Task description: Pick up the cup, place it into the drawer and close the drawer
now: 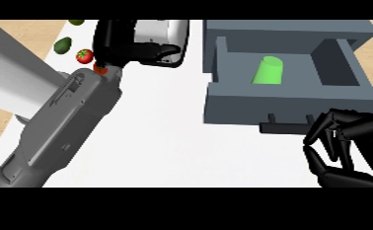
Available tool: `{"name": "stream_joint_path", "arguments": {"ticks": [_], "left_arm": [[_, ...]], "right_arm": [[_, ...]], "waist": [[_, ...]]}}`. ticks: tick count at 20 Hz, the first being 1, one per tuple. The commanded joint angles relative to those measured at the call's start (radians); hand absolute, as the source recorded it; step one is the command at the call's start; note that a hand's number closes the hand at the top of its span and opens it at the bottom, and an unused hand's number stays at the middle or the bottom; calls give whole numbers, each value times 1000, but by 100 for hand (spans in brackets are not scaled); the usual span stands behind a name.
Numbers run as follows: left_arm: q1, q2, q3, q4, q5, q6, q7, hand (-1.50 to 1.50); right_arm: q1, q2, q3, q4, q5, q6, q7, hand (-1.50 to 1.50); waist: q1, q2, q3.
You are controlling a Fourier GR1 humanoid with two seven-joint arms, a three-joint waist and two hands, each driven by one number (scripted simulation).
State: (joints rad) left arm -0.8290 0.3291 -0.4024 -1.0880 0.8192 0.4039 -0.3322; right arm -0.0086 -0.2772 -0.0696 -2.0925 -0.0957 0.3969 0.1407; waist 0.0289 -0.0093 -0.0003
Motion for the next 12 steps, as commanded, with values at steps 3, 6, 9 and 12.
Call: {"name": "stream_joint_path", "arguments": {"ticks": [3, 6, 9, 12], "left_arm": [[235, 124, 36, -296, 14, 23, 69, -150], [379, 144, 43, -335, 11, -60, -2, -150], [405, 141, 52, -343, 19, -66, -9, -150], [477, 187, 76, -391, 33, -132, -14, -150]], "right_arm": [[46, 34, 69, 70, 184, -25, -85, 150], [-43, 1, 106, 116, 283, -30, -96, 150], [-35, -81, 170, 114, 444, -10, -177, 150], [-59, -88, 232, 228, 597, -70, -238, 150]], "waist": [[-5, 2, 1], [0, 6, 0], [-1, 5, 0], [5, 8, 1]]}}
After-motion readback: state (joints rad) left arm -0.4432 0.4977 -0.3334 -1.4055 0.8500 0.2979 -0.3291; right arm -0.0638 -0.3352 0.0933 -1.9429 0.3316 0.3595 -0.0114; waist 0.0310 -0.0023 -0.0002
